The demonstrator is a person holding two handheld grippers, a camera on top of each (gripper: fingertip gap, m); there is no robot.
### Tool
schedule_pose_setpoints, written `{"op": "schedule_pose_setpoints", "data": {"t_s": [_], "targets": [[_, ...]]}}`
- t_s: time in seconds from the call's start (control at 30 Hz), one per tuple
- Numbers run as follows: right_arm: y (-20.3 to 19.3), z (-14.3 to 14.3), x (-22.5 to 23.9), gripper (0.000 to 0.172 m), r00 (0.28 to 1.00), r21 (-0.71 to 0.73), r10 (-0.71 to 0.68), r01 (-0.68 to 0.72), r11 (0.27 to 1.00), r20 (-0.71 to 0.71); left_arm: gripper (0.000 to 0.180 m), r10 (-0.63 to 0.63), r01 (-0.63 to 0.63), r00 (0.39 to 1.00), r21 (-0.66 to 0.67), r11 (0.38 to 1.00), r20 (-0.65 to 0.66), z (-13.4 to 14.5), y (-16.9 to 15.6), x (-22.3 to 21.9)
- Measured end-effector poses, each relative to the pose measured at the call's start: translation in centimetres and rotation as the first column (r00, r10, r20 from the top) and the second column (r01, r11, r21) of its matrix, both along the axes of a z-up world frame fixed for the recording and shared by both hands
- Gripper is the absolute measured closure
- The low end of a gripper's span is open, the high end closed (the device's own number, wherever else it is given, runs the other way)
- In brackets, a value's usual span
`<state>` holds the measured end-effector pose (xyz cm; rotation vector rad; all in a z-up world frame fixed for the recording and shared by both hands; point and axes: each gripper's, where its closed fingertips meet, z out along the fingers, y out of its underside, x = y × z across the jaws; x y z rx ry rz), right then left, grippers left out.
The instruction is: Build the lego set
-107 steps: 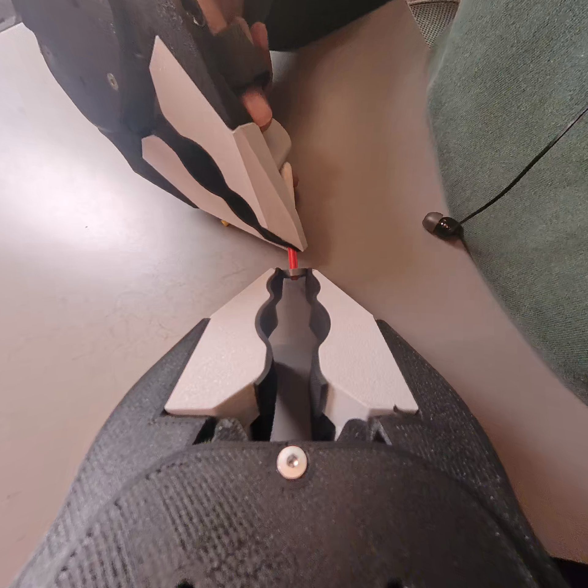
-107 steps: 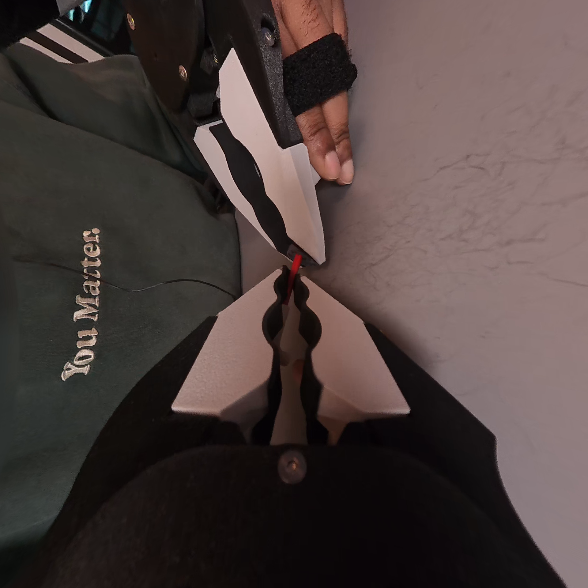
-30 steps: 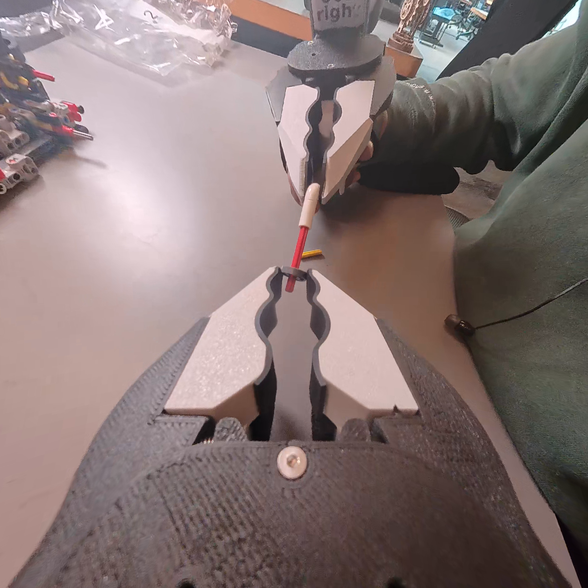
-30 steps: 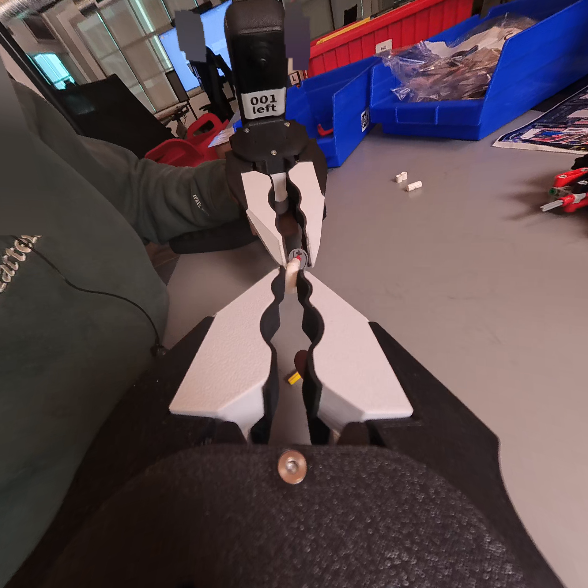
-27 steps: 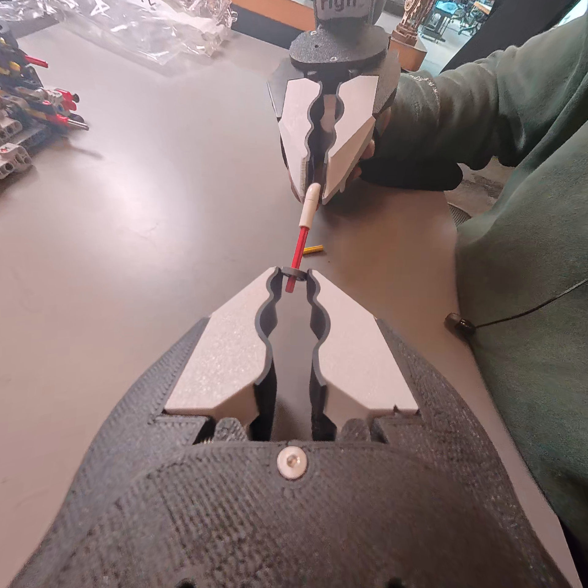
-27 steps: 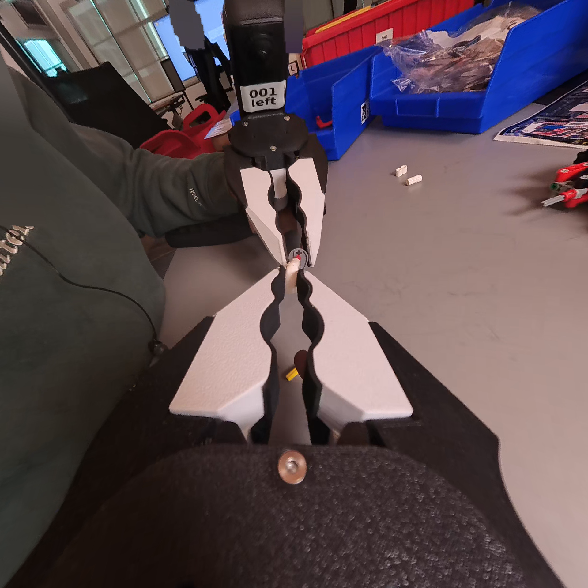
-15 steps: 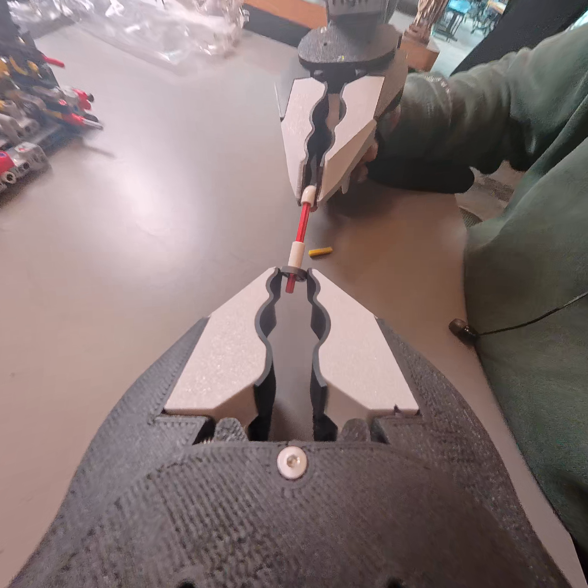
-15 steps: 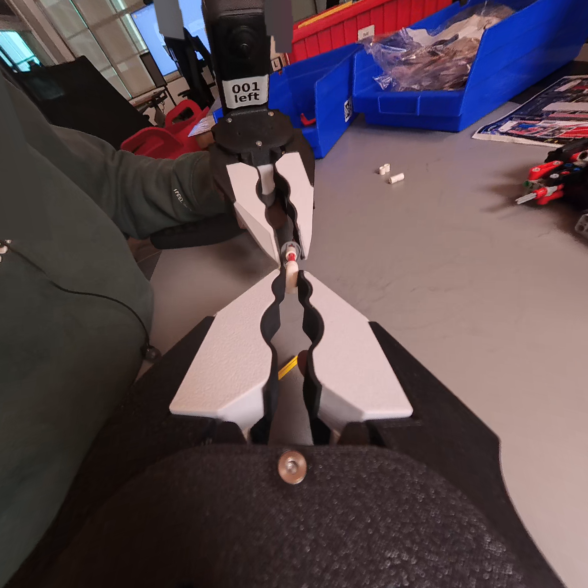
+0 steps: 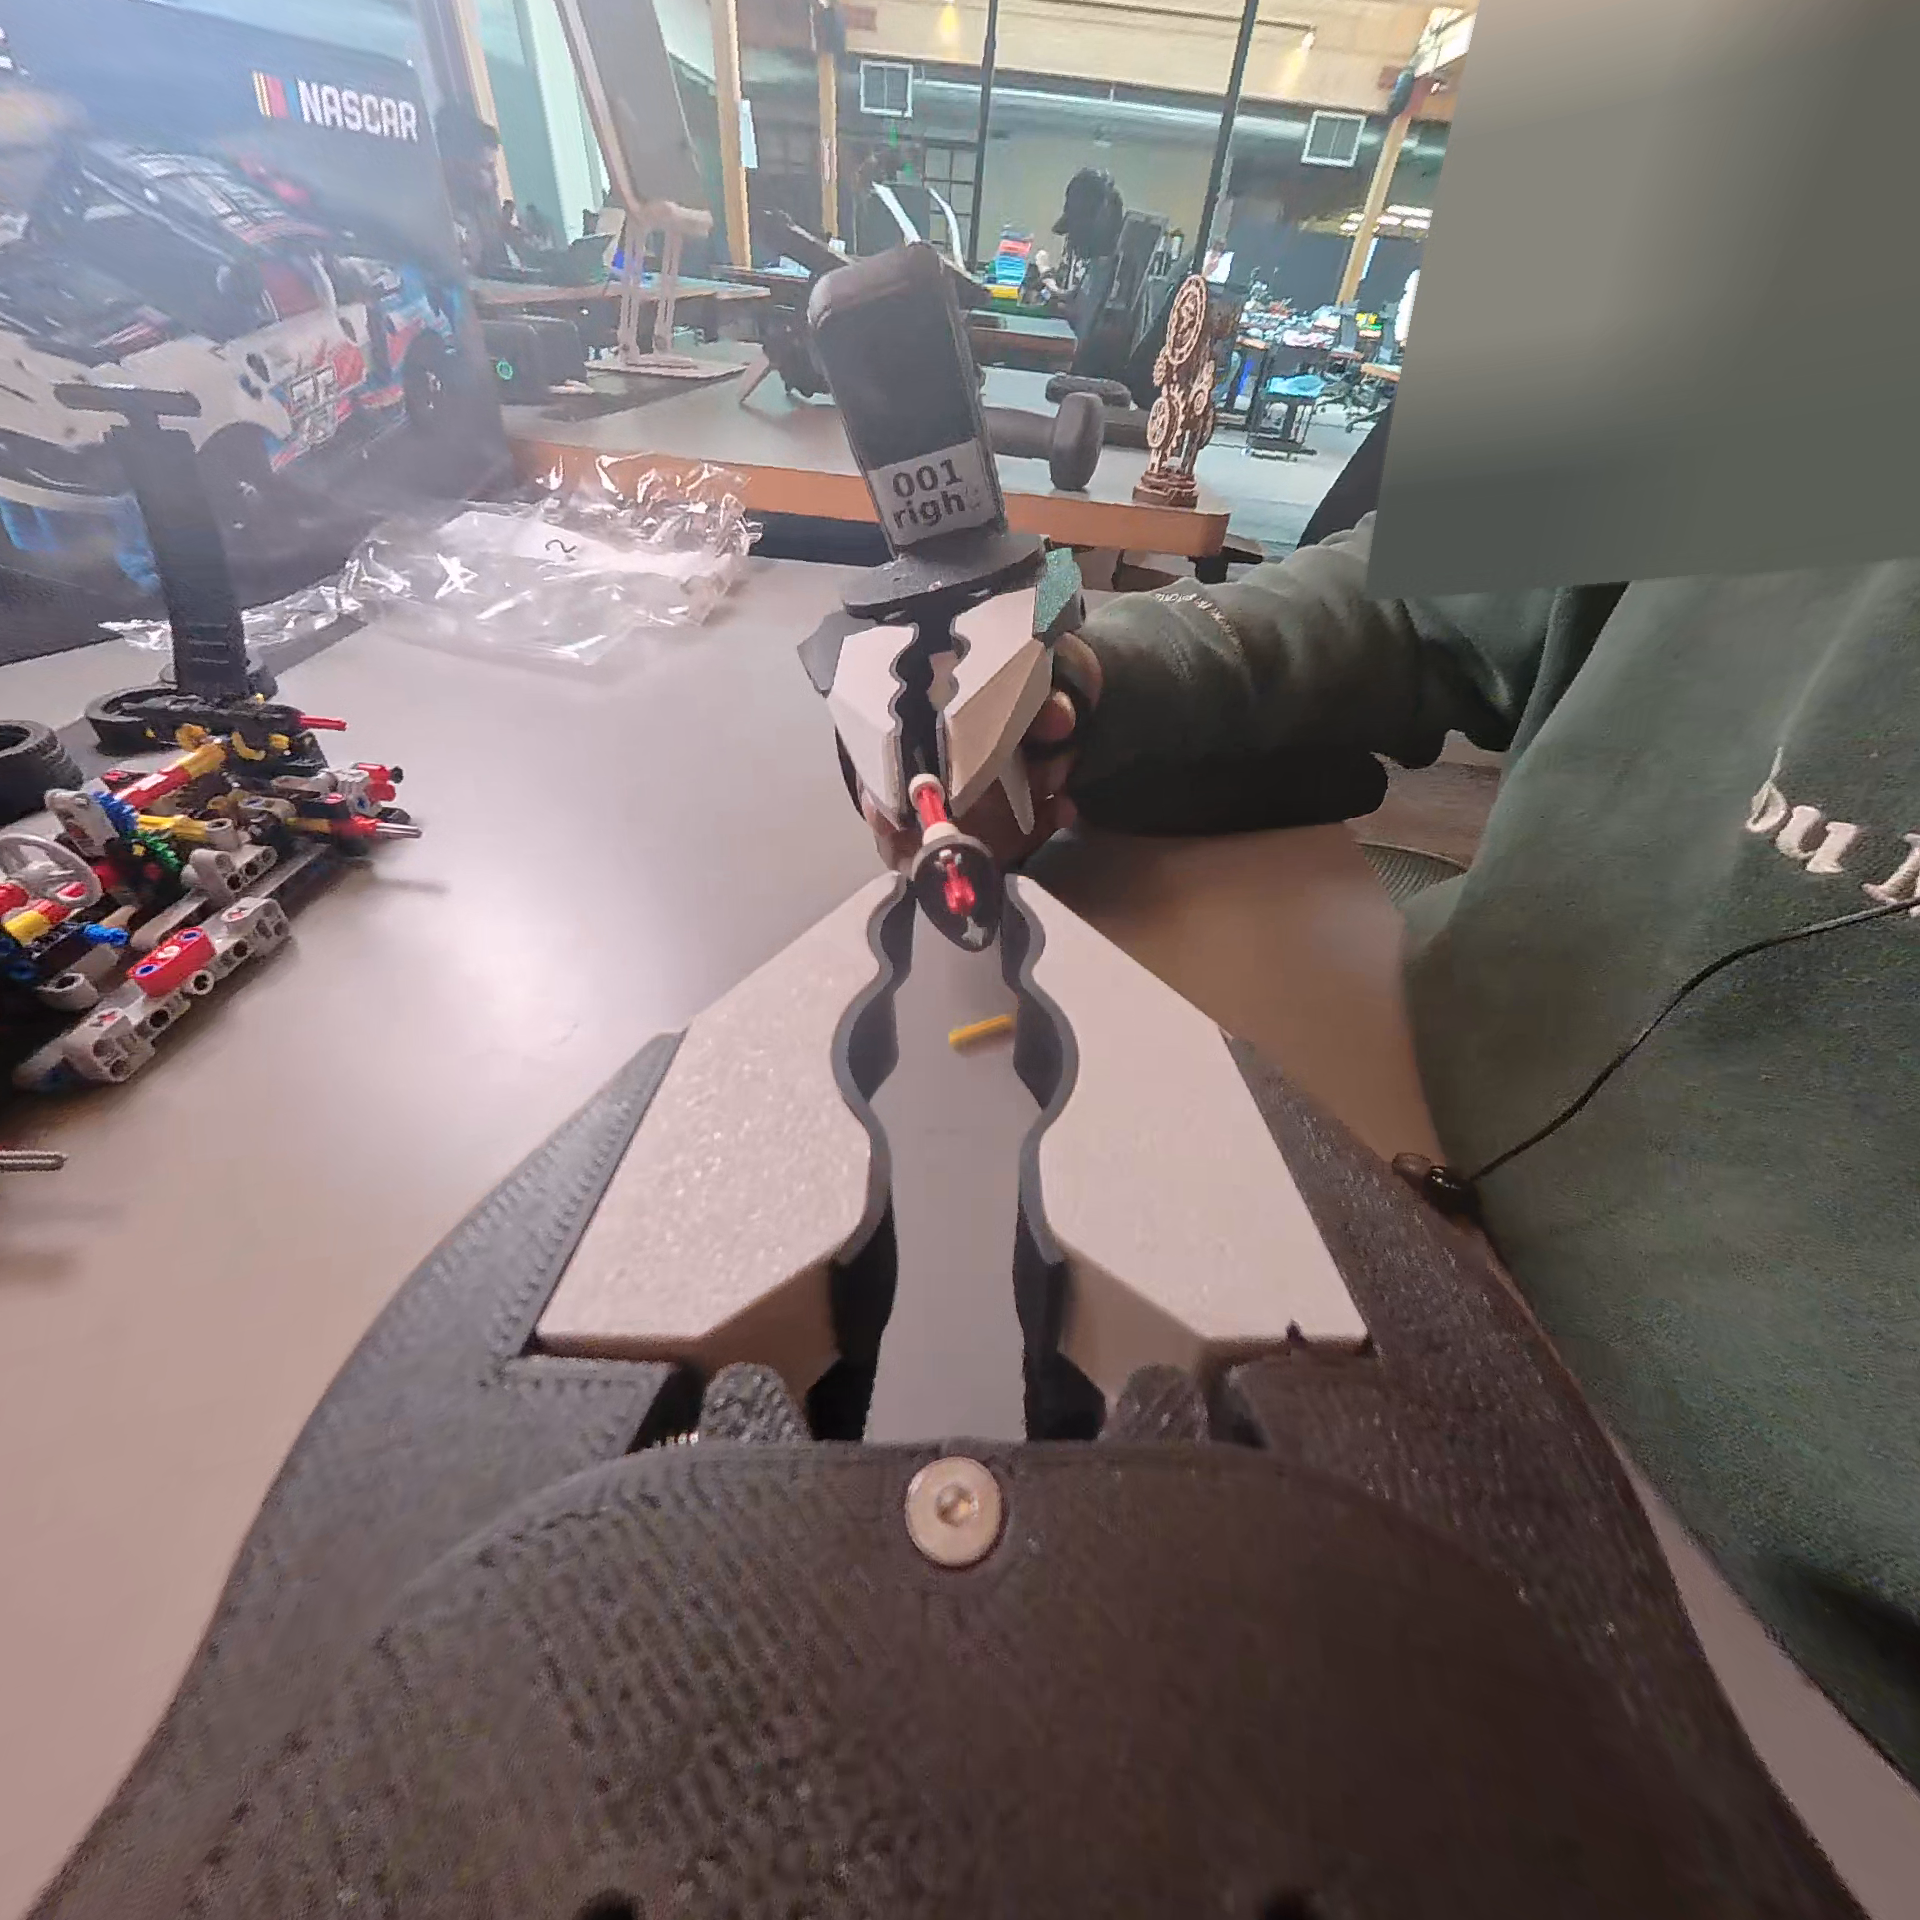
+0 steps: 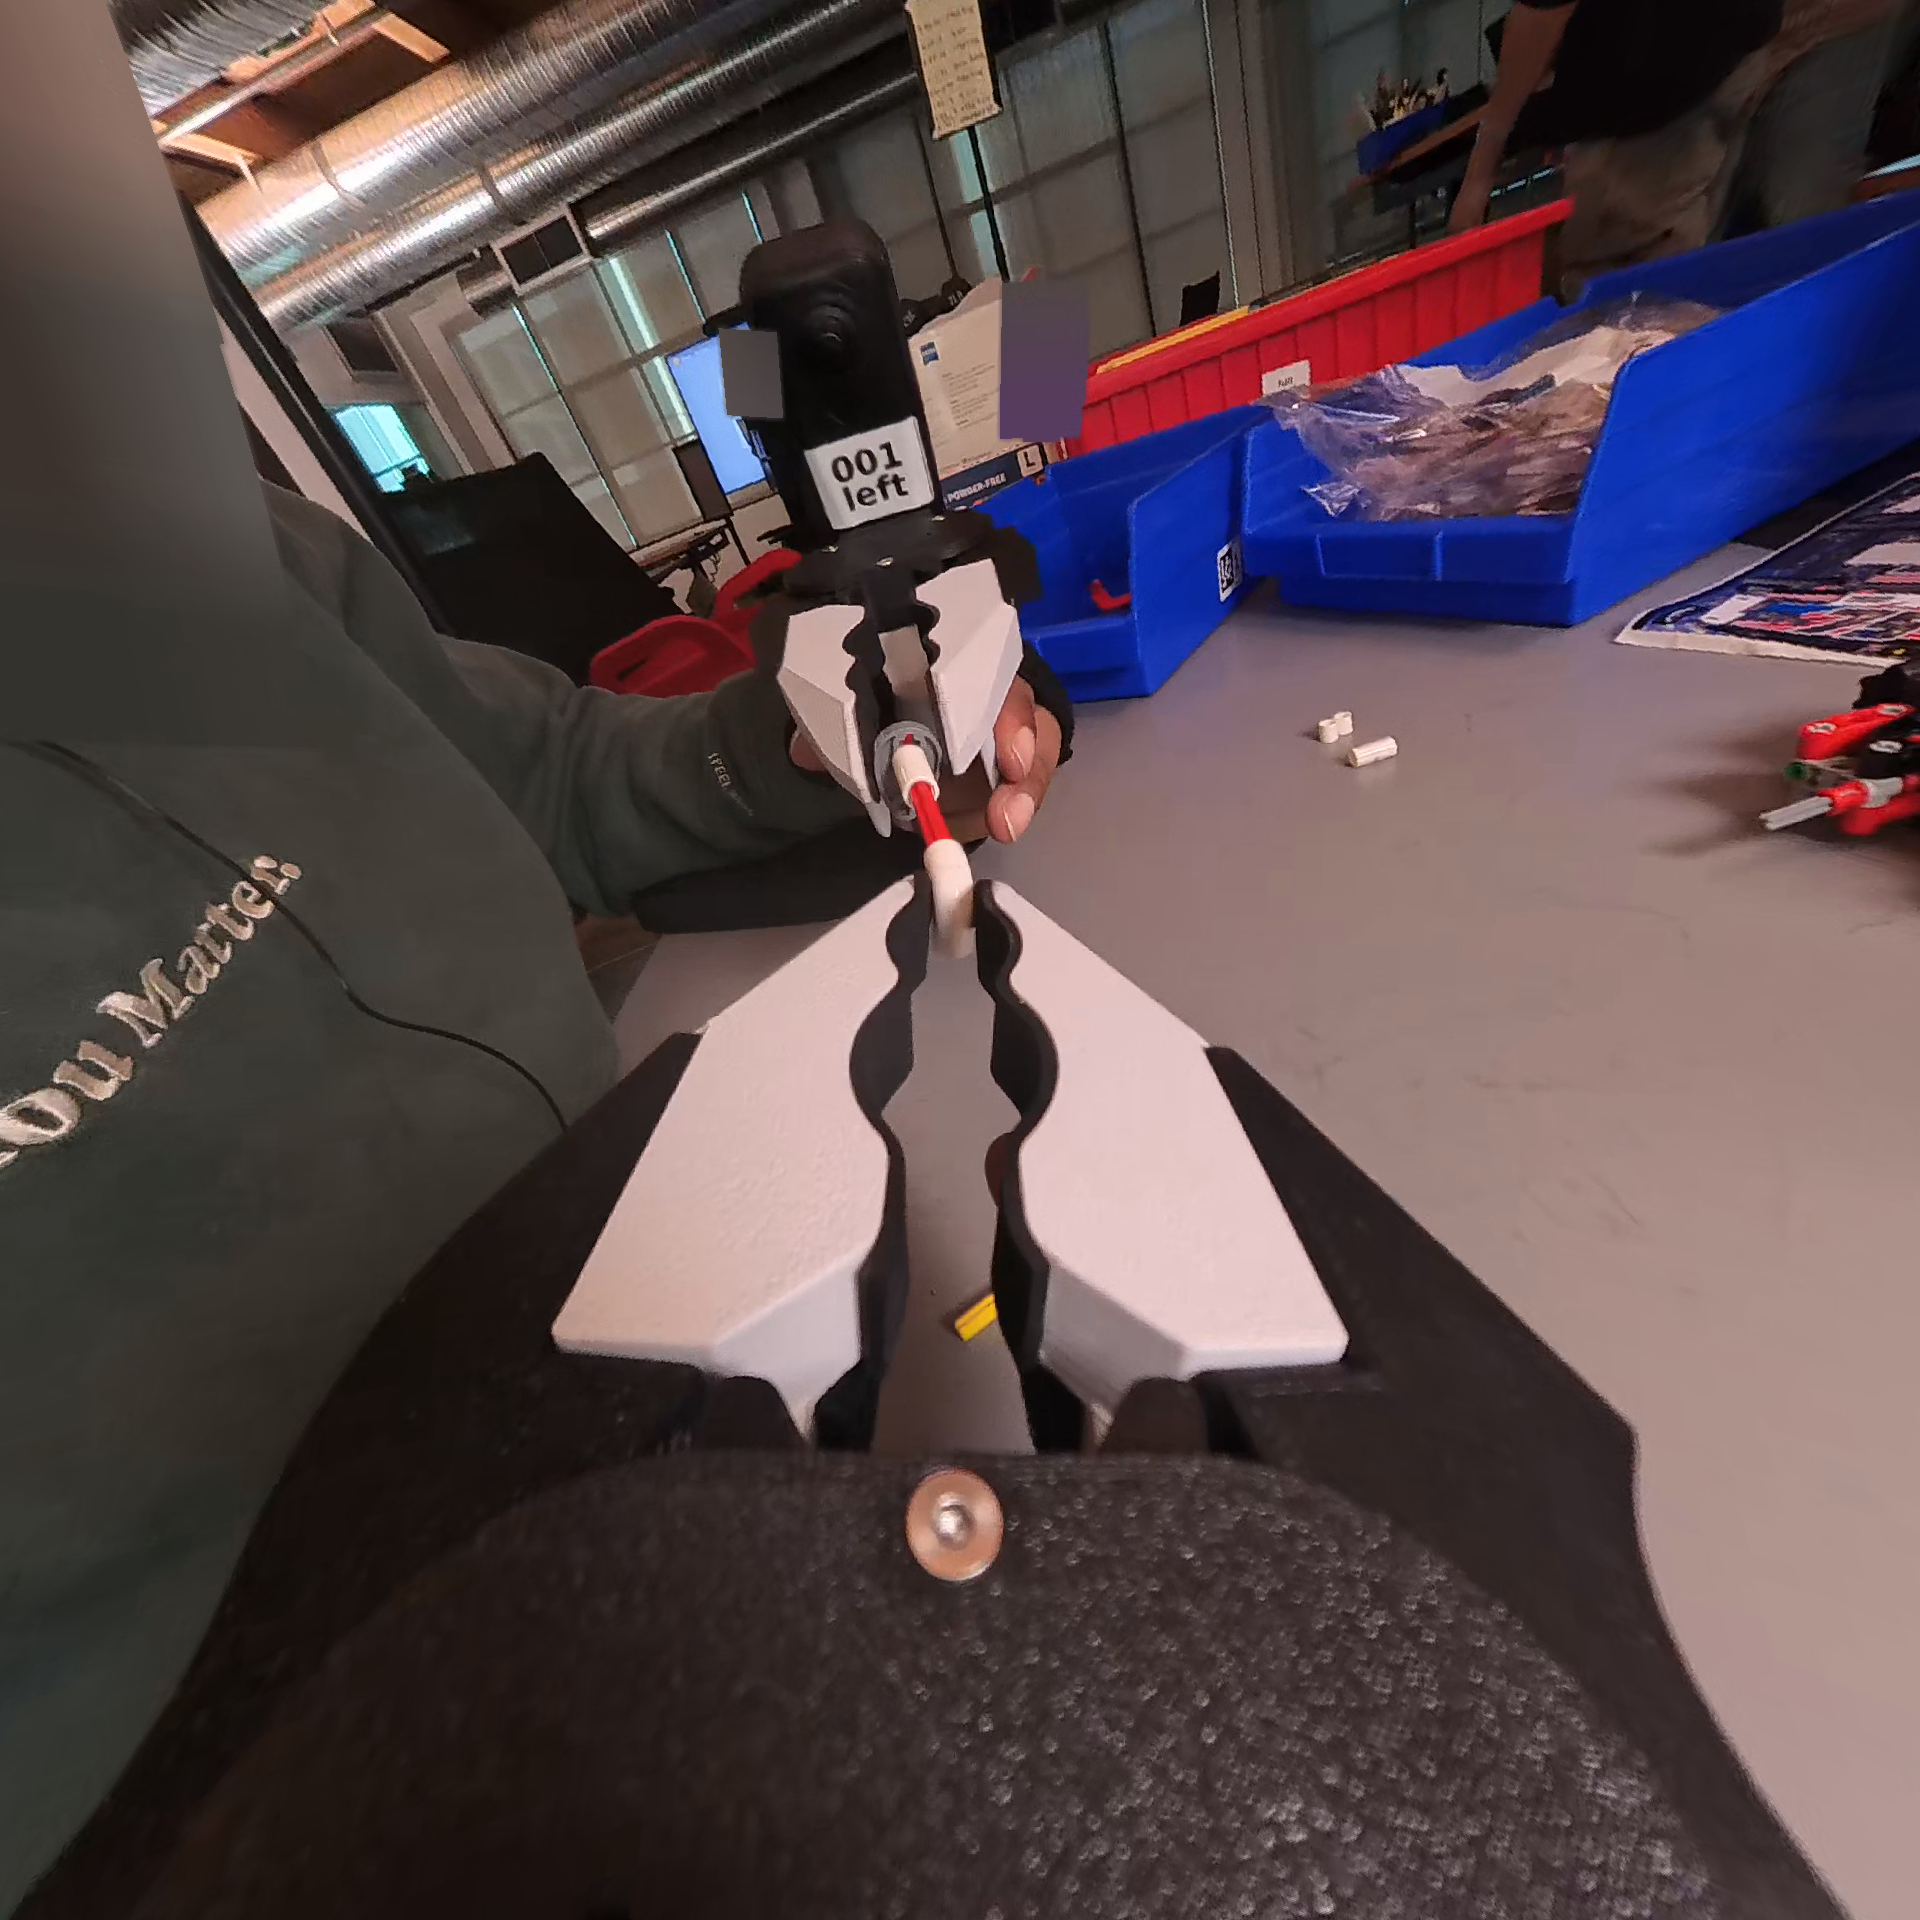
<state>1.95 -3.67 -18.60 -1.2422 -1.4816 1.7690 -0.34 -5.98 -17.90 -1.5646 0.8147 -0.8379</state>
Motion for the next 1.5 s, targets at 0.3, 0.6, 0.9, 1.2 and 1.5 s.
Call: {"op": "schedule_pose_setpoints", "data": {"t_s": [0.3,0.6,0.9,1.2,1.5], "targets": [[-0.1,-0.3,-0.1,0.167,1.000,0.089,-0.025,0.025,0.996,-0.010,0.167,0.019,-0.019,1.000,0.015,1.000,-0.017,0.0,0.1,-0.2],[-0.3,-1.2,0.2,0.167,0.999,0.151,-0.019,0.014,0.988,0.032,0.167,0.028,-0.034,0.994,-0.056,0.998,-0.106,-2.0,0.4,-0.2],[-1.0,-3.3,0.3,0.167,0.990,0.241,-0.013,-0.022,0.970,0.142,0.168,-0.014,-0.031,0.978,-0.213,0.976,-0.208,-6.4,-0.1,0.5],[-1.4,-4.7,0.4,0.167,0.975,0.287,-0.014,-0.051,0.956,0.221,0.168,-0.029,-0.036,0.968,-0.252,0.967,-0.250,-7.4,-0.1,0.8],[-2.0,-5.3,0.1,0.167,0.968,0.316,-0.011,-0.072,0.946,0.252,0.168,-0.041,-0.026,0.964,-0.249,0.968,-0.262,-7.6,-0.4,1.2]]}}
